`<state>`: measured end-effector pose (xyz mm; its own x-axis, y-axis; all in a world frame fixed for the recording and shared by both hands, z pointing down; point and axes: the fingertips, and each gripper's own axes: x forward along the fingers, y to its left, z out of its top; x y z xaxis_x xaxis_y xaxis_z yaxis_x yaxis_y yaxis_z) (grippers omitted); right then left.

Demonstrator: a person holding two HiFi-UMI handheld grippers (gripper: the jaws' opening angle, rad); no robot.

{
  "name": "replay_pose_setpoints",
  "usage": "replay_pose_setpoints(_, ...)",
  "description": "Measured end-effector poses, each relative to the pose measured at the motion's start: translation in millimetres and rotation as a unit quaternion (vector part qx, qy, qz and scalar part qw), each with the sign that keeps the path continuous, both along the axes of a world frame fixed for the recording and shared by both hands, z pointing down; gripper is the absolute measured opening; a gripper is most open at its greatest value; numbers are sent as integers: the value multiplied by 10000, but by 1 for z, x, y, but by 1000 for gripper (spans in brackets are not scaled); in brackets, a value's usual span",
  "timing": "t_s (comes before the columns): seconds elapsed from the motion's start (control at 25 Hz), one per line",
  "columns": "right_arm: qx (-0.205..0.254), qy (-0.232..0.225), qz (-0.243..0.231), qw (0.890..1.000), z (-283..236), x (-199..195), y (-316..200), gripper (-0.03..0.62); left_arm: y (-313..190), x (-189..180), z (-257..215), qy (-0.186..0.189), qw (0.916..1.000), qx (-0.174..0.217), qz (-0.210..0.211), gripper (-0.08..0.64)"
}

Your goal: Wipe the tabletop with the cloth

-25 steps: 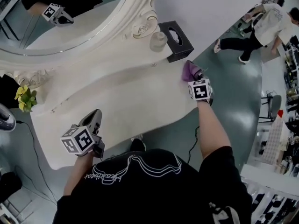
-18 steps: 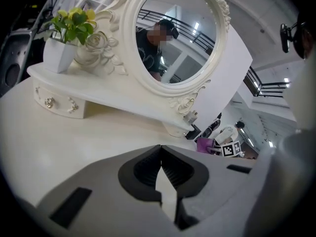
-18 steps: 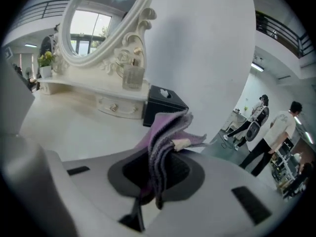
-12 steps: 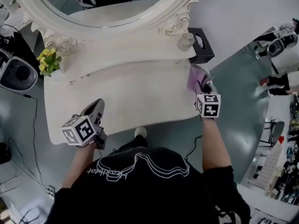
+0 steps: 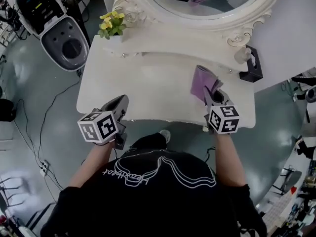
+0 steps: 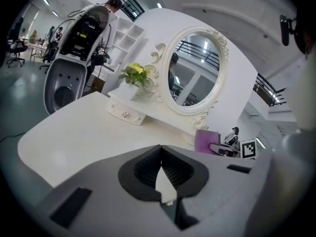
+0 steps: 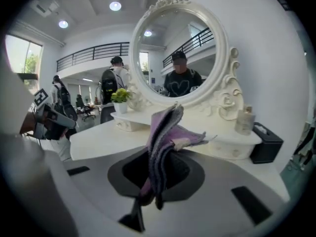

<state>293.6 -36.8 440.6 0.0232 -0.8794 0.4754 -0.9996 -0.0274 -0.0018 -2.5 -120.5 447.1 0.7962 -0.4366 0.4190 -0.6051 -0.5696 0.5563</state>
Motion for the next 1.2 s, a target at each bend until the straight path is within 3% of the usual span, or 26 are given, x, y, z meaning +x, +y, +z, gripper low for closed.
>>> replay_pose_setpoints(0.12,147,-245,-681,9973,-1,-69,-31,52,2,-44,3,-66,9992,35,-392,5)
replay_pose_setpoints(0.24,128,-49,-1373,9904,3,-131,-55,52,3,-83,7,-87,9972,39,-744,5)
replay_pose_setpoints(0.6,99,-174,-2800,9598,13,-278,-99,52,9,-178,14,-163,9867,57,-1618,5)
replay_pose_setpoints(0.92,-27,-377,-3283,9438,24,-356,-128,54,-2,-228,22,-209,9803,-6,-1964,5)
replay_pose_setpoints(1.2,-141,-622,-3381,9390,31,-423,-152,54,-25,-267,23,-371,9828,-73,-1809,5)
